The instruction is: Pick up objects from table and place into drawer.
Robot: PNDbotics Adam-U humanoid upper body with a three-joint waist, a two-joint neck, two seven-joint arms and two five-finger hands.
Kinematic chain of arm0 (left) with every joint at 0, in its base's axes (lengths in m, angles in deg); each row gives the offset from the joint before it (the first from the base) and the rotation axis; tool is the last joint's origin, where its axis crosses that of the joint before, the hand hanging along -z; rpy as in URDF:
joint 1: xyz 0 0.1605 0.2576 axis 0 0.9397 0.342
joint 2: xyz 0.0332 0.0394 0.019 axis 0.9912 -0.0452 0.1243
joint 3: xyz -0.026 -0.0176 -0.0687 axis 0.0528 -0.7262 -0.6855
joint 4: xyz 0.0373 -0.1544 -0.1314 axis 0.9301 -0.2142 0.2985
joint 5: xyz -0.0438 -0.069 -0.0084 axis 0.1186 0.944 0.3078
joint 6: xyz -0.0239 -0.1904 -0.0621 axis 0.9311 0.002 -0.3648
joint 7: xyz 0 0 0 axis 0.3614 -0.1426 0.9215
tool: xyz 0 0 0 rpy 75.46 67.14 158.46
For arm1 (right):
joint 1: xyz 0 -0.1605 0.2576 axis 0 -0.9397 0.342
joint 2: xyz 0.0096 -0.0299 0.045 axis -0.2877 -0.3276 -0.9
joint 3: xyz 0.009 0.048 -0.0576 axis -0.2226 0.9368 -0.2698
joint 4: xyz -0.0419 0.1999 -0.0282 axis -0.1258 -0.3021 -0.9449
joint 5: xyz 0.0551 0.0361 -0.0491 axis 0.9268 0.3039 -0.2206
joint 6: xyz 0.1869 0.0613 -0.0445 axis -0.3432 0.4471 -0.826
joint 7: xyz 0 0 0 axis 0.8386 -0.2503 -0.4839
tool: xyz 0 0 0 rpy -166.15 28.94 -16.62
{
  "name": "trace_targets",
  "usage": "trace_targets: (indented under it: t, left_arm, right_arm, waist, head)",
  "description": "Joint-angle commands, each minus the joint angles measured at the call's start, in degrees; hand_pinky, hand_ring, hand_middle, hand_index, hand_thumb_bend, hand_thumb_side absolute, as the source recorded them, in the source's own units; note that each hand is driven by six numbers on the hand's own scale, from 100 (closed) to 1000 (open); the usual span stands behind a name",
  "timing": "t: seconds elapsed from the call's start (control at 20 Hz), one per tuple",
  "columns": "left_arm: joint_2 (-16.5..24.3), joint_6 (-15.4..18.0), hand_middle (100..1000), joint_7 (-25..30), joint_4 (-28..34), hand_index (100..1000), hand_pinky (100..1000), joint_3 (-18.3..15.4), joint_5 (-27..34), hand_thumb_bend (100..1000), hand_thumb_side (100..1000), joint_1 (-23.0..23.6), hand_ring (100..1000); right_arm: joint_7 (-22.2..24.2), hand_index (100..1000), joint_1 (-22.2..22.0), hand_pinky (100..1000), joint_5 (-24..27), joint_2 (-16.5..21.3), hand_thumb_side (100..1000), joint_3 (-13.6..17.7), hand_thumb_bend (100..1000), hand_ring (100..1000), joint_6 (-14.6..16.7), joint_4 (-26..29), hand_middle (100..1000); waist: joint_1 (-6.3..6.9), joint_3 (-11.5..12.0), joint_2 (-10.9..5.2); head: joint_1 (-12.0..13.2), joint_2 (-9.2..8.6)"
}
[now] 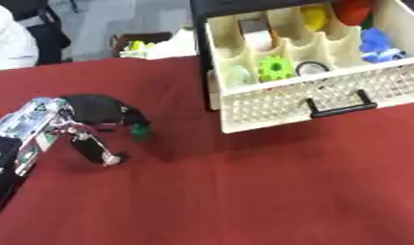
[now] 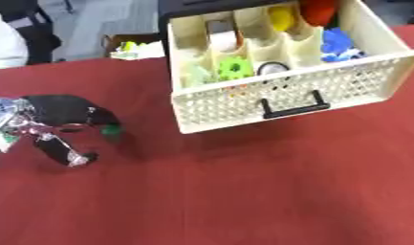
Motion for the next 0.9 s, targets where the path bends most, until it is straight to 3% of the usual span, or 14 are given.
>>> trace_targets:
  t: [0.05,0.9]
  left_arm:
    - [0.7,0.4,898,0.1,0.2,1000,834,-0.6,0.1,238,521,-1.4,869]
    - [0.4,-0.3,776,0.0,0.2,975,798,-0.4,-0.5,199,465,-1.7,826]
  right_arm:
    - [0.0,698,0.5,689,-0.4,0.7,1000,0.8,100,701,-0.3,0.9,592]
    - [0.0,696,0.6,688,-1.1,0.3,1000,0.8,100,700,-1.7,0.9,589]
  waist:
    - [-0.56,-0.1,-1.04]
    - [-0.56,0.0,-0.99]
  head:
    - [0.2,-0.59]
    - [0.2,-0.5]
